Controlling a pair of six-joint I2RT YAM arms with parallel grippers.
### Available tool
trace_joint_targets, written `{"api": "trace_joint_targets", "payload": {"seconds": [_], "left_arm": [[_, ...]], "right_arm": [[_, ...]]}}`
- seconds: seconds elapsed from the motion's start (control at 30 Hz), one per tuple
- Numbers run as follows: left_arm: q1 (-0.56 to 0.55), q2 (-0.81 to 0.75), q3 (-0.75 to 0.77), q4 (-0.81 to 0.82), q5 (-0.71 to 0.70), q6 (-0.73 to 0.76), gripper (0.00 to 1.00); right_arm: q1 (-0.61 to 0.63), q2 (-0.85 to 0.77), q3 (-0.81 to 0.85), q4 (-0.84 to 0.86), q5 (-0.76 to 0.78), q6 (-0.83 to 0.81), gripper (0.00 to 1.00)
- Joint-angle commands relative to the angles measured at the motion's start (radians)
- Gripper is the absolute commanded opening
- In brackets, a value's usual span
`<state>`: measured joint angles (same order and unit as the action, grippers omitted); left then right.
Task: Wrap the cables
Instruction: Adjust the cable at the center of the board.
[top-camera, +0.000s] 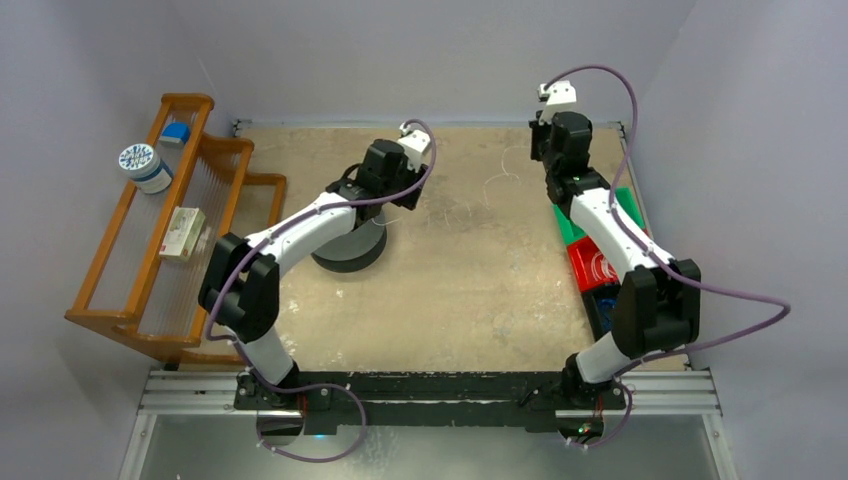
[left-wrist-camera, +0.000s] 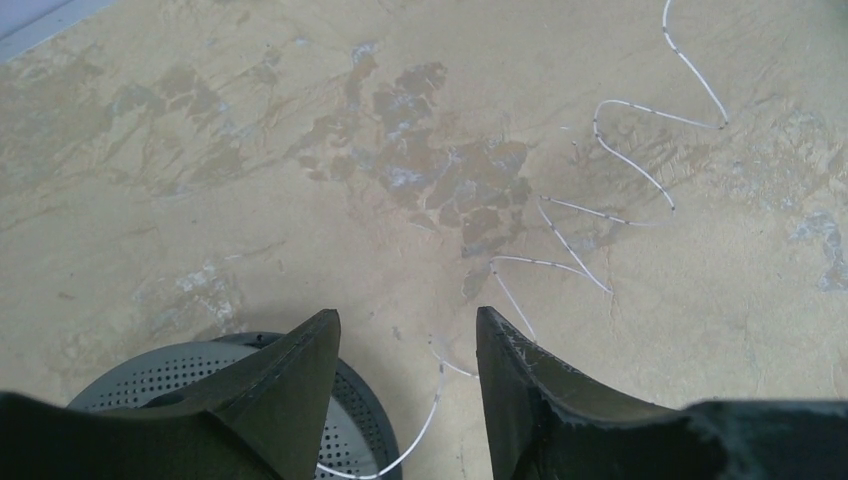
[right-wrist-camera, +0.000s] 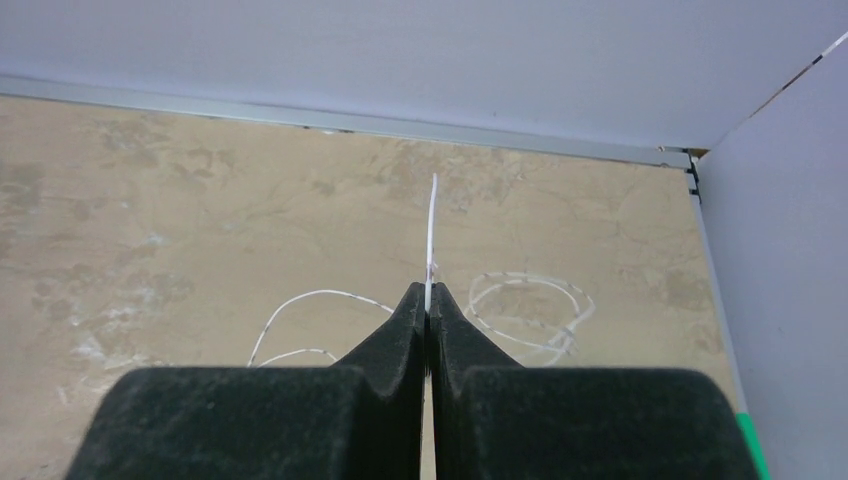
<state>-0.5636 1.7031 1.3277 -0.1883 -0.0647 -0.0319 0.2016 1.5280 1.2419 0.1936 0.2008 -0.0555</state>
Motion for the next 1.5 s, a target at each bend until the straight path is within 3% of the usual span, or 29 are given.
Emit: {"api": "trace_joint_targets", "payload": {"seconds": [0.0,0.2,0.33,0.53,0.6,0.67,0.93,1.07,1.23,1.47], "left_arm": [[-0.023,0.033,-0.012,0.067,-0.021,0.006,0.52],[-0.048,0.064,-0.026,0.072,-0.027,0.001,0.53],[-0.051,0.065,-0.041,0.076,-0.033,-0.002,0.54],[-0.051,0.06,-0.055,0.079,-0.03,-0.005,0.54],[-0.05,0.063,-0.055,0.081,-0.029,-0.006,0.54],[-0.053,0.065,-0.049,0.078,-0.029,-0.008,0.54],[-0.059,0.074,0.036,0.059,-0.027,0.021,0.59],[-0.122,0.143,0.181,0.014,-0.075,0.027,0.61],[-0.283,0.338,0.469,-0.084,-0.263,0.02,0.65],[-0.365,0.684,0.993,-0.29,-0.204,-0.144,0.72]], "right_arm": [[0.003,0.089,0.049,0.025,0.065,-0.048,0.04],[0.047,0.272,0.118,-0.067,0.072,-0.107,0.06],[0.061,0.336,0.175,-0.125,0.016,-0.099,0.18],[0.061,0.275,0.211,-0.175,-0.108,-0.095,0.46],[0.059,0.249,0.223,-0.19,-0.127,-0.112,0.5],[0.058,0.216,0.229,-0.221,-0.135,-0.13,0.65],[0.024,0.057,0.164,-0.312,-0.087,-0.281,0.68],[-0.039,-0.05,0.085,-0.318,-0.078,-0.212,0.68],[-0.167,-0.204,-0.059,-0.278,-0.051,-0.157,0.7],[-0.405,-0.355,-0.211,-0.212,-0.026,-0.083,0.76]]}}
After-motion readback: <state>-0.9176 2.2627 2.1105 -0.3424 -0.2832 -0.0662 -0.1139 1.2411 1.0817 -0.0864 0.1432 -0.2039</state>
